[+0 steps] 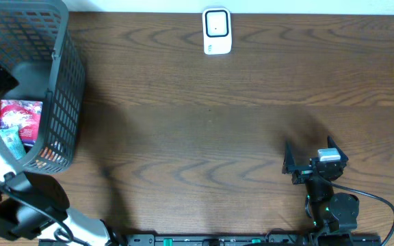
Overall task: Scan the item barcode
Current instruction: 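Move the left gripper up and over into the grey basket, then grasp the purple-and-red snack bag with the left gripper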
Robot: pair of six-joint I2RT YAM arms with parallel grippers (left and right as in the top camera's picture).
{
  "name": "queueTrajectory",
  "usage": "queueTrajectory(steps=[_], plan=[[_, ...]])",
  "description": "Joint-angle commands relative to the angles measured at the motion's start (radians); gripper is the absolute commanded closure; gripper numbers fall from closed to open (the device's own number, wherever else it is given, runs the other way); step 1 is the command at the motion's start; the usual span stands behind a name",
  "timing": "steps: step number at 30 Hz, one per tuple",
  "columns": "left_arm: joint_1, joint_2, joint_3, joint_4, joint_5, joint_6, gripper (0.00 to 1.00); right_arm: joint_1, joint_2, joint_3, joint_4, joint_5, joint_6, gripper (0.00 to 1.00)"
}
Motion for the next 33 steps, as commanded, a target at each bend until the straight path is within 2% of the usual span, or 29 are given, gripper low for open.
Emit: queueTrajectory(steps=[1, 9, 15, 19, 28, 29, 31, 33], plan=[[-0.027, 0.076, 0.010, -0.016, -0.013, 0.053, 0.02, -0.010, -0.005, -0.002, -0.004, 0.002, -0.008, 0.01], [-0.064, 0.233, -0.011, -0.047, -0.014, 0.092, 0.02, -0.010, -0.005, -0.002, -0.004, 0.002, -0.008, 0.01], [-0.104, 0.343, -0.023, -0.043, -0.113, 0.093, 0.02, -0.010, -0.005, -0.002, -0.004, 0.002, -0.008, 0.01], [-0.109, 0.407, -0.023, -0.022, -0.116, 0.094, 0.02, -0.010, -0.005, -0.002, -0.004, 0.002, -0.008, 0.01], [-0.086, 0.460, -0.023, 0.053, -0.161, 0.094, 0.02, -0.010, -0.005, -0.002, -0.005, 0.002, -0.008, 0.01], [-0.084, 0.460, -0.023, 0.061, -0.161, 0.094, 0.04, -0.010, -0.005, -0.002, -0.005, 0.002, -0.008, 0.01], [-0.084, 0.460, -0.023, 0.068, -0.160, 0.093, 0.19, -0.010, -0.005, -0.002, -0.004, 0.002, -0.008, 0.01], [-0.084, 0.461, -0.027, 0.076, -0.160, 0.093, 0.21, -0.010, -0.005, -0.002, -0.005, 0.002, -0.008, 0.01]])
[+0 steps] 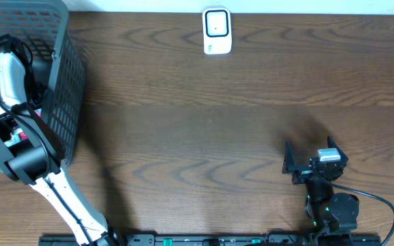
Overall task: Scan the item barcode
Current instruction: 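Grasp the purple-and-red snack bag with the left gripper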
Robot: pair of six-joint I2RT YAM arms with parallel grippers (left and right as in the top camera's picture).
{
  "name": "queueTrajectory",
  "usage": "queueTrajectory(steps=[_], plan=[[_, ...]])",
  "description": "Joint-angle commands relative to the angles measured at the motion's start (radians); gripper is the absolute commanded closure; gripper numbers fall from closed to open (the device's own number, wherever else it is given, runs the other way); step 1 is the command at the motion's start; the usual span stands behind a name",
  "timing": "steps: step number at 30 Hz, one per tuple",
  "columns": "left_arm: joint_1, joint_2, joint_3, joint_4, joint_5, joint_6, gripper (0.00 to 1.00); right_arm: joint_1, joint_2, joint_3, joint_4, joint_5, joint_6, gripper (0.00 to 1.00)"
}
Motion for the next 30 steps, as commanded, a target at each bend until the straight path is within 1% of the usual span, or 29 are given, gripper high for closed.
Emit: queueTrajectory(steps=[1, 3, 5, 6, 7, 8, 9, 15, 20, 24, 25, 30], plan=[[0.007, 0.009, -0.018, 0.013, -0.028, -0.002, 0.22, -0.010, -0.005, -0.002, -0.004, 0.001, -0.008, 0.01], [0.007, 0.009, -0.033, 0.027, -0.027, -0.002, 0.23, -0.010, -0.005, -0.002, -0.004, 0.001, -0.008, 0.01], [0.007, 0.010, -0.061, 0.045, -0.002, -0.002, 0.31, -0.010, -0.005, -0.002, -0.004, 0.001, -0.008, 0.01], [0.007, 0.010, -0.074, 0.055, 0.013, -0.001, 0.39, -0.010, -0.005, -0.002, -0.004, 0.001, -0.008, 0.01], [0.007, 0.010, -0.092, 0.065, 0.021, -0.001, 0.65, -0.010, -0.005, -0.002, -0.004, 0.001, -0.008, 0.01], [0.007, 0.010, -0.098, 0.065, 0.021, -0.001, 0.81, -0.010, -0.005, -0.002, -0.004, 0.001, -0.008, 0.01], [0.007, 0.010, -0.098, 0.062, 0.021, -0.001, 0.93, -0.010, -0.005, -0.002, -0.004, 0.001, -0.008, 0.01], [0.002, -0.035, -0.023, -0.024, 0.021, -0.001, 0.93, -0.010, -0.005, -0.002, -0.004, 0.001, -0.008, 0.01], [-0.014, -0.164, 0.050, -0.048, 0.022, -0.011, 0.93, -0.010, -0.005, -0.002, -0.004, 0.001, -0.008, 0.01], [-0.031, -0.328, 0.060, 0.016, 0.073, -0.016, 0.93, -0.010, -0.005, -0.002, -0.004, 0.001, -0.008, 0.01], [-0.037, -0.415, 0.060, 0.062, 0.115, -0.016, 0.92, -0.010, -0.005, -0.002, -0.005, 0.001, -0.008, 0.01], [-0.040, -0.615, 0.060, 0.196, 0.296, -0.016, 0.93, -0.010, -0.005, -0.002, -0.004, 0.001, -0.008, 0.01]])
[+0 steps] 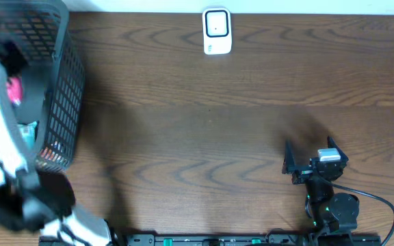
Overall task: Scan the item barcode
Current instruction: 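Grasp the purple-and-red snack bag with the left gripper, then carry the purple bag to the table centre and release it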
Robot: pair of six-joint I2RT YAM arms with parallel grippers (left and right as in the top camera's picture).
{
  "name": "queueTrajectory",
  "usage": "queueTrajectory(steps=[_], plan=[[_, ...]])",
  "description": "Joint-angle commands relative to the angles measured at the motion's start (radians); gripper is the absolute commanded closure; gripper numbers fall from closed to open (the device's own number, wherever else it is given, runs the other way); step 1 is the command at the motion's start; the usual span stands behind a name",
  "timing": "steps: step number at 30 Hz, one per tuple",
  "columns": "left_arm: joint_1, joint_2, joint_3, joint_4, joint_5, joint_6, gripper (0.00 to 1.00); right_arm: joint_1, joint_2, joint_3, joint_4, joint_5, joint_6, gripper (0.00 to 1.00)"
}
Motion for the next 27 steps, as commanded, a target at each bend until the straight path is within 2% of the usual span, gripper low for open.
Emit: queueTrajectory(steps=[1, 4, 10, 14, 20, 27], plan=[[0.000, -0.166, 0.027, 0.076, 0.203, -0.011, 0.92, -0.010, -0.005, -0.002, -0.004, 0.002, -0.008, 0.01], [0.000, -0.261, 0.027, 0.157, 0.372, -0.077, 0.93, -0.010, -0.005, -0.002, -0.004, 0.002, -0.008, 0.01], [-0.026, -0.346, 0.027, 0.237, 0.673, -0.411, 0.93, -0.010, -0.005, -0.002, -0.004, 0.001, -0.008, 0.01], [-0.130, -0.352, 0.027, 0.239, 0.813, -0.434, 0.93, -0.010, -0.005, -0.002, -0.004, 0.002, -0.008, 0.01], [-0.423, -0.324, 0.004, 0.143, 0.782, -0.354, 0.93, -0.010, -0.005, -0.002, -0.004, 0.002, -0.008, 0.01], [-0.736, -0.200, -0.010, -0.008, 0.425, -0.359, 0.93, -0.010, -0.005, -0.002, -0.004, 0.002, -0.008, 0.01]])
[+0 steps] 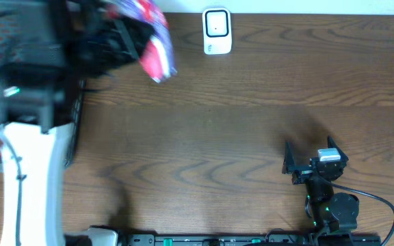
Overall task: Scan the item barcode
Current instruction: 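Carry the purple bag to the table centre and release it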
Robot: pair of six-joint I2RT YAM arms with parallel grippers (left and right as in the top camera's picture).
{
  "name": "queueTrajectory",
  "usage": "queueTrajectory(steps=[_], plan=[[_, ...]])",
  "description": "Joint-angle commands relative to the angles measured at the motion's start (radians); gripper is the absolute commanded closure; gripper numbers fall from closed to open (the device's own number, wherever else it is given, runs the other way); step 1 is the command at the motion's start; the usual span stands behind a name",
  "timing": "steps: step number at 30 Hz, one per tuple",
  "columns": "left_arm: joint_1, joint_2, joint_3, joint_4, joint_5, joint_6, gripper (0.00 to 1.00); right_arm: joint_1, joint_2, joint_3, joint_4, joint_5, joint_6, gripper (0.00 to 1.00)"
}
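My left gripper [137,35] is raised high at the back left and is shut on a red, white and blue snack packet [153,42], which hangs blurred just left of the white barcode scanner [217,31] at the table's far edge. My right gripper [314,161] rests open near the front right, with nothing between its fingers.
A dark mesh basket [74,130] stands at the left edge, mostly hidden behind my left arm. The brown wooden table [217,123] spreads between the two arms.
My left gripper was down over the basket at the far left. Now it is out of the basket and further right, holding the snack packet close to the scanner. The right arm is unchanged.
The left arm first stood beside the basket, where packets lay inside. Then the gripper was reaching into the basket, and later sat over it near a pink packet. Now it holds a packet up near the scanner. The right gripper stayed open throughout.
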Motion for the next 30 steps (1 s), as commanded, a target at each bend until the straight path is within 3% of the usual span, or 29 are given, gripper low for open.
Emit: queueTrajectory(steps=[1, 10, 18, 20, 23, 25, 26, 30], plan=[[-0.142, 0.095, -0.011, -0.031, -0.251, 0.003, 0.93, -0.010, -0.005, -0.002, -0.005, 0.001, -0.008, 0.01], [-0.363, 0.381, -0.013, 0.015, -0.306, 0.000, 0.93, -0.010, -0.005, -0.002, -0.004, 0.001, -0.008, 0.01], [-0.432, 0.587, -0.013, 0.070, -0.305, 0.000, 0.92, -0.010, -0.005, -0.002, -0.005, 0.001, -0.008, 0.01], [-0.433, 0.612, -0.013, 0.070, -0.305, 0.000, 0.68, -0.010, -0.005, -0.002, -0.004, 0.001, -0.008, 0.01], [-0.428, 0.621, -0.013, 0.066, -0.294, 0.001, 0.49, -0.010, -0.005, -0.002, -0.005, 0.001, -0.008, 0.01], [-0.420, 0.609, -0.002, 0.067, -0.294, 0.001, 0.14, -0.010, -0.005, -0.002, -0.005, 0.001, -0.008, 0.01], [-0.412, 0.600, 0.009, 0.066, -0.294, 0.001, 0.05, -0.010, -0.005, -0.002, -0.004, 0.001, -0.008, 0.01], [-0.354, 0.518, 0.046, 0.067, -0.294, 0.002, 0.02, -0.010, -0.005, -0.002, -0.004, 0.001, -0.008, 0.01]])
